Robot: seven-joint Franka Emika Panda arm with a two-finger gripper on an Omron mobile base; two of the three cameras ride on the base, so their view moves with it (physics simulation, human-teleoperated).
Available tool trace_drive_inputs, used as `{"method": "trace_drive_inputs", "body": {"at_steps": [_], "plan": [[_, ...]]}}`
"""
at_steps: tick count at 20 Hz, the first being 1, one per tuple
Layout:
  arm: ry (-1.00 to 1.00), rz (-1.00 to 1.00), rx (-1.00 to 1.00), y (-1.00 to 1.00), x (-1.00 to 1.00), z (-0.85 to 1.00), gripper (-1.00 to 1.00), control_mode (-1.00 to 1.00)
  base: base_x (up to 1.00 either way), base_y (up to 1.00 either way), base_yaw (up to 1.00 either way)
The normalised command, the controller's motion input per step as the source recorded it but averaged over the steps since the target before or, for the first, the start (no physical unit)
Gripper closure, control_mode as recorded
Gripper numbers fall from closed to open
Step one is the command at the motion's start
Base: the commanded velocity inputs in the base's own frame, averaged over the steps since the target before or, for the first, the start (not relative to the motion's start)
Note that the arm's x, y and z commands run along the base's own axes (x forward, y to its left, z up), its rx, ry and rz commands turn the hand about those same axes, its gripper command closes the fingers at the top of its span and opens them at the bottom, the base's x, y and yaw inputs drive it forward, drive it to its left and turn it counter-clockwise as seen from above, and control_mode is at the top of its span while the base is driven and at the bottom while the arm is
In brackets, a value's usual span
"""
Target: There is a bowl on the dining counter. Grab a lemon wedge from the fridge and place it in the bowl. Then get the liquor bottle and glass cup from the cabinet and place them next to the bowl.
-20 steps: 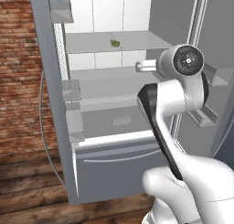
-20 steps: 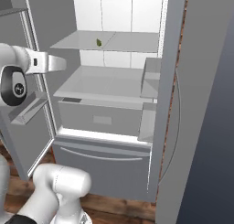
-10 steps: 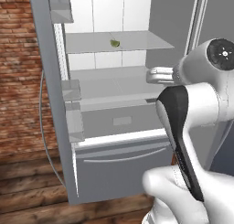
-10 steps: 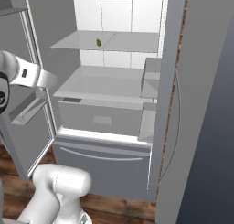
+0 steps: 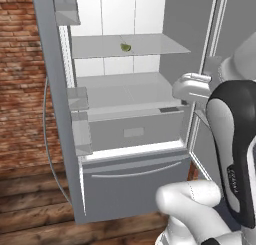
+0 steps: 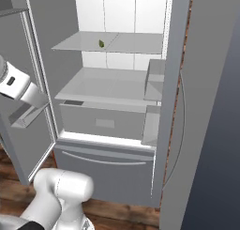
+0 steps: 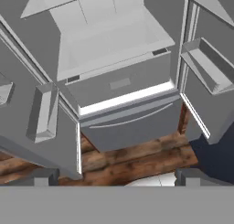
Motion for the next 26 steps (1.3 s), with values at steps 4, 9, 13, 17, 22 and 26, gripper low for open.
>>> {"method": "trace_drive_inputs", "body": {"at_steps": [4, 9, 13, 17, 22, 26], "plan": [[0.01, 0.0, 0.0, 0.09, -0.67, 0.0, -1.0, -1.0, 0.0, 0.0, 0.0], [0.0, 0.0, -0.02, 0.01, -0.01, 0.0, -1.0, 1.0, 0.09, 0.0, -0.01], [0.0, 0.0, 0.0, 0.0, 0.0, 0.0, -1.0, 1.0, 0.66, -0.12, -0.04], [0.0, 0.0, 0.0, 0.0, 0.0, 0.0, -1.0, 1.0, 0.98, -0.16, -0.03], [0.0, 0.0, 0.0, 0.0, 0.0, 0.0, -1.0, 1.0, 0.95, -0.1, -0.01], [0.0, 0.0, 0.0, 0.0, 0.0, 0.0, -1.0, 1.0, 0.49, 0.0, 0.0]]}}
